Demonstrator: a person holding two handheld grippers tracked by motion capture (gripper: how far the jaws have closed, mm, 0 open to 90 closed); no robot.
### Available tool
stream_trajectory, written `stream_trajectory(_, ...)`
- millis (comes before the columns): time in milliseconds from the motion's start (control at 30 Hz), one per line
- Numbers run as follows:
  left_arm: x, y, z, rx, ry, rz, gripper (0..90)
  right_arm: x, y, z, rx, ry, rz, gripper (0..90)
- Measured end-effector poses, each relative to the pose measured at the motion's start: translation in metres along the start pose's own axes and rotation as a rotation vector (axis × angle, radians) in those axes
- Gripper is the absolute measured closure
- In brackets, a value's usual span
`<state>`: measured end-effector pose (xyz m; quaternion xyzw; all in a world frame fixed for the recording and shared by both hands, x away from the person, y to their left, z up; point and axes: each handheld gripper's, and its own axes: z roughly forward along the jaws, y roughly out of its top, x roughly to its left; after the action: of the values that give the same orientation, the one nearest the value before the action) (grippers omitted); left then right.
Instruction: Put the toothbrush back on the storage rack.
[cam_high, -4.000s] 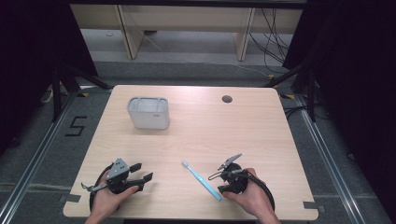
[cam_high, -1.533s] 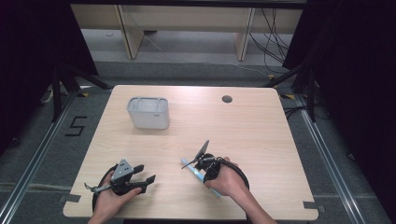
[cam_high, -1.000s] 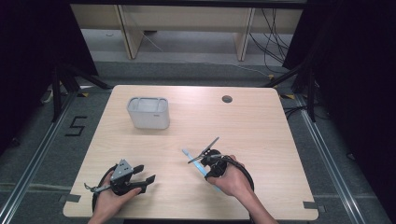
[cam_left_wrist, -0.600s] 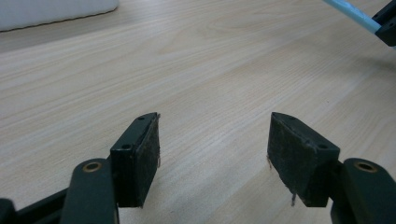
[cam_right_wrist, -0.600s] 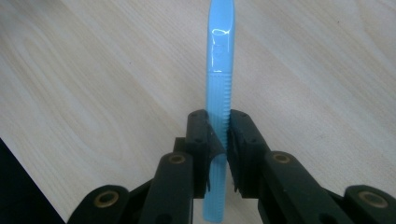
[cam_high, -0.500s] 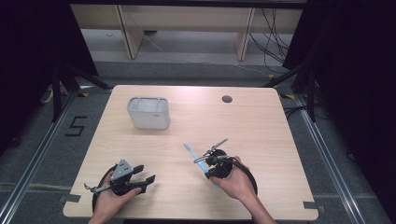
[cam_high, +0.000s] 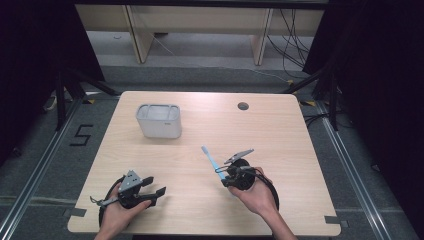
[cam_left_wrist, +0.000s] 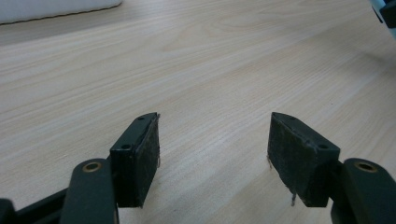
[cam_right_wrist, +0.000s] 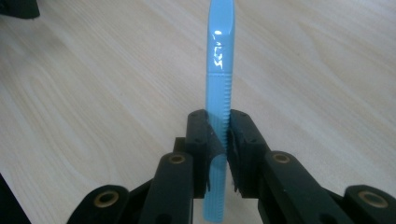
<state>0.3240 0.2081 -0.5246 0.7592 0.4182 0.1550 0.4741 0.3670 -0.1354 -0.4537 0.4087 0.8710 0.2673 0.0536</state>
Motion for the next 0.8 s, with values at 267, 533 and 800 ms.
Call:
stream_trajectory(267, -0.0007, -0.0005, -0.0011, -0.006, 0.009, 0.004, 33.7, 0.0004, -0.0021, -0.0036, -0.113, -0.004, -0.020, 79.5)
stream_trajectory(533, -0.0008, -0.0015, -0.0035, -0.009, 0.018, -0.008, 33.9, -0.0024, -0.0035, -0.0033, -0.201, -0.009, -0.035, 79.5)
stream_trajectory(800, 0.0001, -0.0013, -0.0024, -0.011, 0.004, -0.017, 34.0, -0.0053, -0.0079, -0.0055, -0.316, -0.032, -0.046, 79.5)
